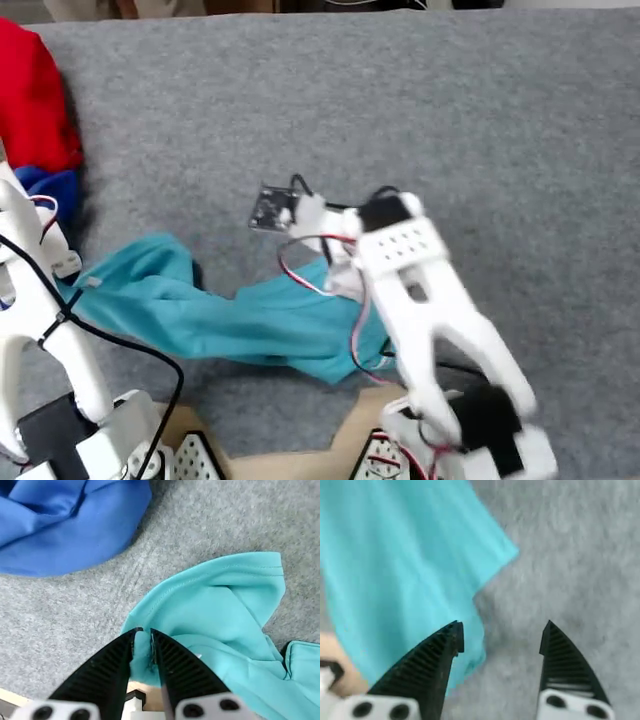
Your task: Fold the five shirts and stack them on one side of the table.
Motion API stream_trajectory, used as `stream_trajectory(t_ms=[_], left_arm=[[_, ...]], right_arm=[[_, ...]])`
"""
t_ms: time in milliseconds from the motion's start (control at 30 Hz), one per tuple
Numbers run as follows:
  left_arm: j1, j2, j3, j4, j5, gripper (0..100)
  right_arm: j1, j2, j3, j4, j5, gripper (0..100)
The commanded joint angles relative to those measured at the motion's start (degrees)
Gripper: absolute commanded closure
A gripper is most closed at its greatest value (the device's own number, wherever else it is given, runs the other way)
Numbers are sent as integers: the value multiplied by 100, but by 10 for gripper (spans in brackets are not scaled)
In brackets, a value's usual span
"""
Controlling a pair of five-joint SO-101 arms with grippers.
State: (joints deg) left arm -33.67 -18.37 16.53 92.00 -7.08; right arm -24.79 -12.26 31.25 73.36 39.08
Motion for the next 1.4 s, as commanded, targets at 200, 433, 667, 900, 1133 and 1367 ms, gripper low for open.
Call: stream_trajectory(t_ms=[200, 433, 667, 900, 1133, 1367], left_arm=[[62, -84, 70, -26, -18, 981], [70, -48, 237, -35, -18, 981], [70, -48, 554, -35, -53, 981], [62, -48, 633, -352, -53, 981], [62, -48, 633, -352, -53, 981], [62, -48, 633, -352, -62, 981]], right_arm=[[-154, 2141, -1807, -334, -1793, 738], [-171, 2897, -2598, 176, -2558, 738], [-171, 3152, -2967, 624, -2936, 738], [-180, 3213, -2870, 730, -3279, 739], [-585, 3442, -2862, 695, -3297, 739], [-629, 3785, -2853, 571, -3297, 739]])
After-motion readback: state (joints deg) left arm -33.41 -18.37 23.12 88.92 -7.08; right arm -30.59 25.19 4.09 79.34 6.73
